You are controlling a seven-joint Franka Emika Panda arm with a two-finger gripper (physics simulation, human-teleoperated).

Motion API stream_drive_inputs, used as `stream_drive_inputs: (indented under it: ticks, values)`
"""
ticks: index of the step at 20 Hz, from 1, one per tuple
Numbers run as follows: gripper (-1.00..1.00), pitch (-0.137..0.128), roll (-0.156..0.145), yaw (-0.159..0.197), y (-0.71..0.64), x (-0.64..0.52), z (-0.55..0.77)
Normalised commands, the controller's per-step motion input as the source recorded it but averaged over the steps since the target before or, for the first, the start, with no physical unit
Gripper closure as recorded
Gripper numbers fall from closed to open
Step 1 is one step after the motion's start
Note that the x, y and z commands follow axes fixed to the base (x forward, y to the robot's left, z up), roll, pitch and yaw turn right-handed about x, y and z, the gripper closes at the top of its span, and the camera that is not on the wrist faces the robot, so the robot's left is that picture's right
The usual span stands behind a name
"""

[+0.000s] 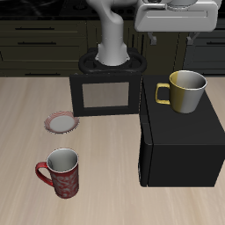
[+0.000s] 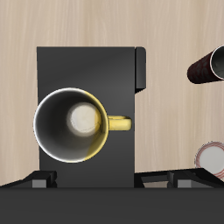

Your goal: Open the microwave and place the white and yellow mug in it

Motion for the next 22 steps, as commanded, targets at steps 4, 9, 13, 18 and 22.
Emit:
stream_drive_inputs:
  ticks: [4, 9, 13, 18, 22]
  values:
    - [-1.00, -0.004, -0.002, -0.044, 0.01, 0.12, -0.13]
    - [-1.00, 0.021, -0.006, -0.047, -0.05, 0.10, -0.18]
    - [-1.00, -0.001, -0.009, -0.032, -0.02, -0.04, -0.15]
    - [-1.00, 0.021, 0.037, -0.030, 0.09, -0.06, -0.20]
    - [-1.00, -0.011, 0.006, 0.006, 0.07, 0.00, -0.14]
